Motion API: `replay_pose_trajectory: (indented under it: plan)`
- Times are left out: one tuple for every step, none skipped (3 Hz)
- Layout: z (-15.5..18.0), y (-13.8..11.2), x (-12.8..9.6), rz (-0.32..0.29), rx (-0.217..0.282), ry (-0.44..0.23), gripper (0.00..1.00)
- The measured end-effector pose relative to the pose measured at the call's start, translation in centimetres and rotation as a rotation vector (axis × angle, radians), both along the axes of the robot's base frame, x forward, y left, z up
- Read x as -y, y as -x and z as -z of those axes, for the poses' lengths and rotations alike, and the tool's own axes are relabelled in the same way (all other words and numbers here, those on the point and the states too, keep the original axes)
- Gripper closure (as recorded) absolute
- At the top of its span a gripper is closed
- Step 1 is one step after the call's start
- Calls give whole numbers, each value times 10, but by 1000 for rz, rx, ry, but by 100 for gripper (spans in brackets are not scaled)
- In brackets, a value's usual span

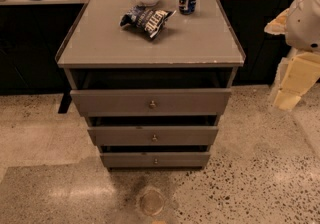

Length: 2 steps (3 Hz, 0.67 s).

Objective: Open bottom drawer

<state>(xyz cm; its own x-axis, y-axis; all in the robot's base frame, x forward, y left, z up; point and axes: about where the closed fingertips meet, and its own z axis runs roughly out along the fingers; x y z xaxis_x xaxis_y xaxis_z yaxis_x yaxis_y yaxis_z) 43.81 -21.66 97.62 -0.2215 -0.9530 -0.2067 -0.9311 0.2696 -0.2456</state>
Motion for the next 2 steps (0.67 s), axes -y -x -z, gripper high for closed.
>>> replay_pose_trajectory:
  plan:
    - [-1, 0, 0, 0, 3, 0, 0]
    - [7, 20, 3, -9, 11, 9, 0]
